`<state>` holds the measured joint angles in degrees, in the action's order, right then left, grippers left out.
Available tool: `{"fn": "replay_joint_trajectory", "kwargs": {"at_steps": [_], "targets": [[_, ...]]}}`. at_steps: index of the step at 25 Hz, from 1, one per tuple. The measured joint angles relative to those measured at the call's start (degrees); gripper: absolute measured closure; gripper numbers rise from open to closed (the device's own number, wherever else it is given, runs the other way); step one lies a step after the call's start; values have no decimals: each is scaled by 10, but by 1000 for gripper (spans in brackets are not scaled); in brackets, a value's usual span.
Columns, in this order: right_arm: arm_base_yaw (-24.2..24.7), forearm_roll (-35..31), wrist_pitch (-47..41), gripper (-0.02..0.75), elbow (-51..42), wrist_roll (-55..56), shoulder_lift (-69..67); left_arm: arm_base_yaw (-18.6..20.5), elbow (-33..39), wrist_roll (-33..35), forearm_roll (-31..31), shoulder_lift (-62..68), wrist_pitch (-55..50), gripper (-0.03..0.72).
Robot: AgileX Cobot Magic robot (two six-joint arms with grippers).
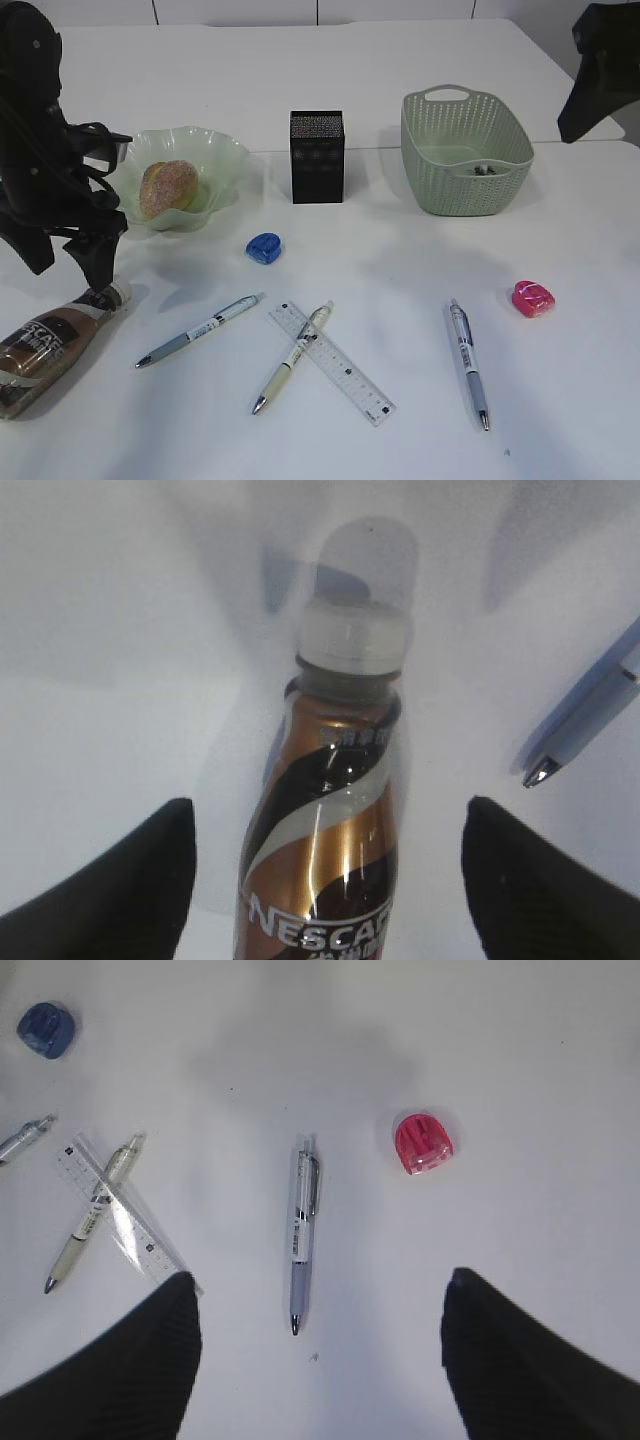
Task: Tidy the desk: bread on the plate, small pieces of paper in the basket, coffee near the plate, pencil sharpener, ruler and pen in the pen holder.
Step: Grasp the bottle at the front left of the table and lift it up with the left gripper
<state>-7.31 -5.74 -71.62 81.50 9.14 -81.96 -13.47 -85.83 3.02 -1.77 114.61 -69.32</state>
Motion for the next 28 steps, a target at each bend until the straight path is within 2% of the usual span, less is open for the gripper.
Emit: {"fn": "replay_joint_trajectory", "kwargs": {"at_steps": [12,28], "targets": [[0,0,0,155,0,0,0,0,33,1,1,0,0,100],[0,0,0,155,0,0,0,0,33,1,1,42,7,100]]}}
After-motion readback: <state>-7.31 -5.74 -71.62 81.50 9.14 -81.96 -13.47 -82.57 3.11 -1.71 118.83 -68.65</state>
